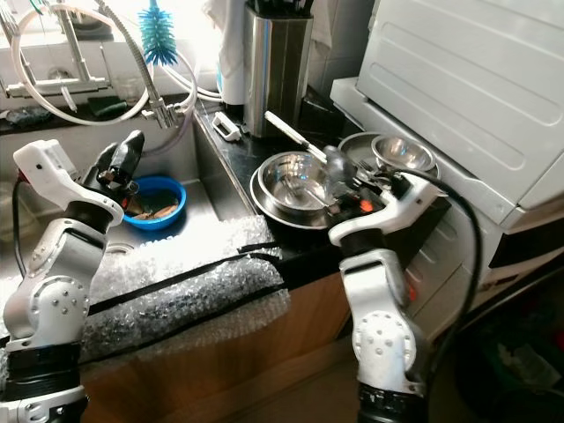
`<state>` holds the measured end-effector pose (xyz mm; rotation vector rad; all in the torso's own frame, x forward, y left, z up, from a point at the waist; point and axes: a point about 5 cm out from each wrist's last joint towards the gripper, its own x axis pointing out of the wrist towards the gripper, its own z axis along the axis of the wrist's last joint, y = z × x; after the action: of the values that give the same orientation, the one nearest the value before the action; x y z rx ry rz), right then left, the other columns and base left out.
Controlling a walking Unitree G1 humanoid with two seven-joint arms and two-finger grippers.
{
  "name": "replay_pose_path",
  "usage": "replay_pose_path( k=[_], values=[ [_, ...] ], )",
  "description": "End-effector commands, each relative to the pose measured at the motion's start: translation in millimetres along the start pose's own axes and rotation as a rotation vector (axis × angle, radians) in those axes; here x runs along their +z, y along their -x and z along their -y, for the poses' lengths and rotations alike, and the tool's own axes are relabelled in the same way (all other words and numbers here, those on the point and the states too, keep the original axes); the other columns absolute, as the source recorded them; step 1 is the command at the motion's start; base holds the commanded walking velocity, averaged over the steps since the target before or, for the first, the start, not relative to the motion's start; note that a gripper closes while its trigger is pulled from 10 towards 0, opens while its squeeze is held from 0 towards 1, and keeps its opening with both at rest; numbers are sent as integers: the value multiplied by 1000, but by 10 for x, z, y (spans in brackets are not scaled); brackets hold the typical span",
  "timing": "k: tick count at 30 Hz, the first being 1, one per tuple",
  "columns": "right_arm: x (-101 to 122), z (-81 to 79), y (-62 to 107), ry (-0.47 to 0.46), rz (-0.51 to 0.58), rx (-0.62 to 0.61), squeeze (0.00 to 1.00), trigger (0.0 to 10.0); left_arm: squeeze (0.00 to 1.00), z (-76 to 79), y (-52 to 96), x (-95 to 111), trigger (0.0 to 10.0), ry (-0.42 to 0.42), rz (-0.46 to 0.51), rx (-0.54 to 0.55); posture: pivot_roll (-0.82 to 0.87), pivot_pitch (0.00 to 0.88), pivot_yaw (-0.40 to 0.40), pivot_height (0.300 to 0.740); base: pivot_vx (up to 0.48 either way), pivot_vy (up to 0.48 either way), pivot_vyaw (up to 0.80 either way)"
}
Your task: Kitchen organization
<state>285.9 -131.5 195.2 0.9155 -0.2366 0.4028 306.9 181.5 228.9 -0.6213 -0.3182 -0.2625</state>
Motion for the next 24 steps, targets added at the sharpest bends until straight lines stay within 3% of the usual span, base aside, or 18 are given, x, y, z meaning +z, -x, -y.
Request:
replay_pose_path(
  k=[1, 5, 11, 15, 20, 24],
  values=[
    [-138, -51, 77, -129, -31, 42, 0, 10000, 0, 49, 26, 11, 10000, 96, -8, -44, -52, 0, -104, 740, 0, 0, 0],
    [-155, -86, 126, -205, -49, 88, 0, 10000, 0, 66, 40, 16, 10000, 160, -5, -53, -51, 0, -105, 740, 0, 0, 0],
    [-160, -119, 147, -241, -72, 126, 0, 10000, 0, 102, 48, -3, 10000, 192, -25, -64, -53, 0, -108, 740, 0, 0, 0],
    [-167, -204, 200, -373, -97, 206, 0, 10000, 0, 153, 60, -22, 10000, 261, -31, -91, -52, 0, -109, 740, 0, 0, 0],
    [-219, -154, 273, -404, -129, 205, 0, 10000, 0, 216, 80, -56, 10000, 294, -44, -117, -51, 0, -109, 740, 0, 0, 0],
    [-260, -115, 341, -443, -161, 201, 0, 10000, 0, 299, 95, -48, 10000, 371, -26, -157, -51, 0, -110, 740, 0, 0, 0]
  ],
)
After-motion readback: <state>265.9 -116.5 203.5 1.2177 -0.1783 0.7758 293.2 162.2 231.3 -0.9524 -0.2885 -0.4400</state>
